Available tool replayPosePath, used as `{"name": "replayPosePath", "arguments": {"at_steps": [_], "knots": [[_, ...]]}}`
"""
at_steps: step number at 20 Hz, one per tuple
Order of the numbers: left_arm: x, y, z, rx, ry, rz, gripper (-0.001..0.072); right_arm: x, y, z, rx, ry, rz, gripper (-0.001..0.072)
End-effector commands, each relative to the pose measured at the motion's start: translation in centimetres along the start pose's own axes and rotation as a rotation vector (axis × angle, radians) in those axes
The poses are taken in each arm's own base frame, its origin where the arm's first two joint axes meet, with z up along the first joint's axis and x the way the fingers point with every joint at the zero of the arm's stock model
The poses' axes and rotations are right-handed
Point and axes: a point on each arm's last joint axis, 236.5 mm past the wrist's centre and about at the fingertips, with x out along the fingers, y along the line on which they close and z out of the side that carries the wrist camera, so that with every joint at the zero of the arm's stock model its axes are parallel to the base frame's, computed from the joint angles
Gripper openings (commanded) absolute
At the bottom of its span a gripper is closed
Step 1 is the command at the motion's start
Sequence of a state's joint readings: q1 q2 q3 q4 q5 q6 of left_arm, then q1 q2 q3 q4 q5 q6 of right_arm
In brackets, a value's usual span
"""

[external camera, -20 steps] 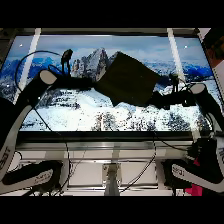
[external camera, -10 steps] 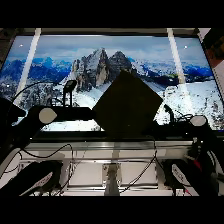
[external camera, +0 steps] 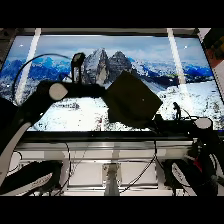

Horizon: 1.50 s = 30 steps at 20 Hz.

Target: Fold the clothes and pants, and hang the long-sleeved shirts on hangers.

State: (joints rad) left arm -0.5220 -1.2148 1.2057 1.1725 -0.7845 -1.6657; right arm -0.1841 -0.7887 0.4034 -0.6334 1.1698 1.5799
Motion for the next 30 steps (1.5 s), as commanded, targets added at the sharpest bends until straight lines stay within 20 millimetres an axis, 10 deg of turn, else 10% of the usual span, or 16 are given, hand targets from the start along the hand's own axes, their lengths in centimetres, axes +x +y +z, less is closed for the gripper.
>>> {"name": "replayPosePath", "arguments": {"at_steps": [1, 11, 13, 14, 15, 18, 23, 30], "knots": [[4.7, -0.5, 5.5, 0.039, -0.065, -0.008, 0.0025, -0.8, 0.1, 7.3, 0.152, -0.246, 0.078, 0.0014], [12.6, 1.9, 15.5, -0.04, -0.521, -0.024, 0.0045, -5.1, 2.2, 23.4, 0.184, -0.699, 0.077, 0.0025], [13.1, 2.2, 17.0, -0.035, -0.647, -0.021, 0.0573, -5.8, 1.8, 26.7, 0.175, -0.837, 0.042, 0.0474], [13.4, 2.3, 17.0, -0.037, -0.653, -0.021, 0.0685, -5.7, 1.9, 27.7, 0.161, -0.861, 0.027, 0.062], [13.5, 2.2, 16.7, -0.037, -0.635, -0.021, 0.0685, -5.4, 2.0, 28.1, 0.143, -0.849, 0.014, 0.0618], [12.3, 2.1, 14.9, -0.03, -0.473, -0.016, 0.0676, -3.9, 1.1, 26.8, 0.082, -0.618, -0.048, 0.0616], [6.4, 6.2, 5.7, 0.148, 0.055, 0.19, 0.0676, -3.6, -3.1, 17.4, -0.03, 0.058, -0.067, 0.0584], [3.8, 6.5, 2.3, 0.273, 0.223, 0.235, 0.0675, -0.2, -6.4, 17.1, 0.039, 0.212, -0.048, 0.0686]]}}
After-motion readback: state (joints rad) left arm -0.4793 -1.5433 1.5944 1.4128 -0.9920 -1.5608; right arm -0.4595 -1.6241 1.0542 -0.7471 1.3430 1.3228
